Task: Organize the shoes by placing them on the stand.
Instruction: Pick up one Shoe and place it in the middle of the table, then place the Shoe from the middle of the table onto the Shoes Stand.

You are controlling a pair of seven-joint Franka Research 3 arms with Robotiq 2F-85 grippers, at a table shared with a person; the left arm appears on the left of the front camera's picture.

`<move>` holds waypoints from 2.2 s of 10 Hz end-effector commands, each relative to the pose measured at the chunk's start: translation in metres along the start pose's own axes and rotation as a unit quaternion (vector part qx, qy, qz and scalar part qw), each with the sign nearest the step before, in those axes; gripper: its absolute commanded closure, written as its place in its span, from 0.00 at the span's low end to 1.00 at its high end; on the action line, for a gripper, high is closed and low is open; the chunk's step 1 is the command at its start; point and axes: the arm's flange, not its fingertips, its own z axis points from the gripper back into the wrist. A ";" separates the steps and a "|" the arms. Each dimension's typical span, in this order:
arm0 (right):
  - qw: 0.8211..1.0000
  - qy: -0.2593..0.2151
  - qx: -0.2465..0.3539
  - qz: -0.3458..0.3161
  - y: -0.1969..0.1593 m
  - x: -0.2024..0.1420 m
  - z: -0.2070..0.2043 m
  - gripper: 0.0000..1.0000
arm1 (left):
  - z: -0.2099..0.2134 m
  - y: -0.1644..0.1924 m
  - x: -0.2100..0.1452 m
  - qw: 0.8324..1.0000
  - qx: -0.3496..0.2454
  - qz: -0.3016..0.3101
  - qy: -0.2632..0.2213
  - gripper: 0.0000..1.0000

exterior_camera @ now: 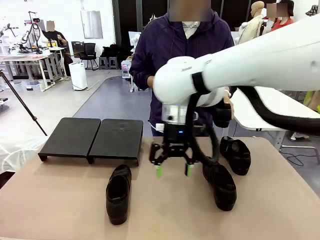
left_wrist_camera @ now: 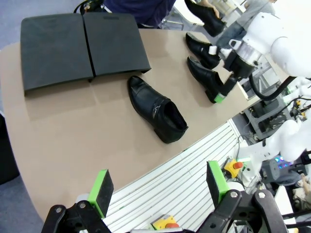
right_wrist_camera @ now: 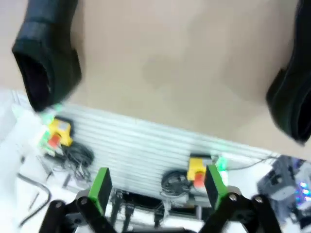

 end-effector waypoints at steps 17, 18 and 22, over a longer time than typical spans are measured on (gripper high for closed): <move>0.933 -0.199 0.267 -0.134 -0.423 -0.332 0.075 0.00 | 0.000 0.000 0.000 1.000 -0.007 -0.007 -0.005 0.00; 0.933 -0.199 0.267 -0.134 -0.423 -0.332 0.075 0.00 | 0.000 0.000 0.000 1.000 -0.007 -0.007 -0.005 0.00; 0.933 -0.199 0.267 -0.134 -0.423 -0.332 0.075 0.00 | 0.000 0.000 0.000 1.000 -0.007 -0.007 -0.005 0.00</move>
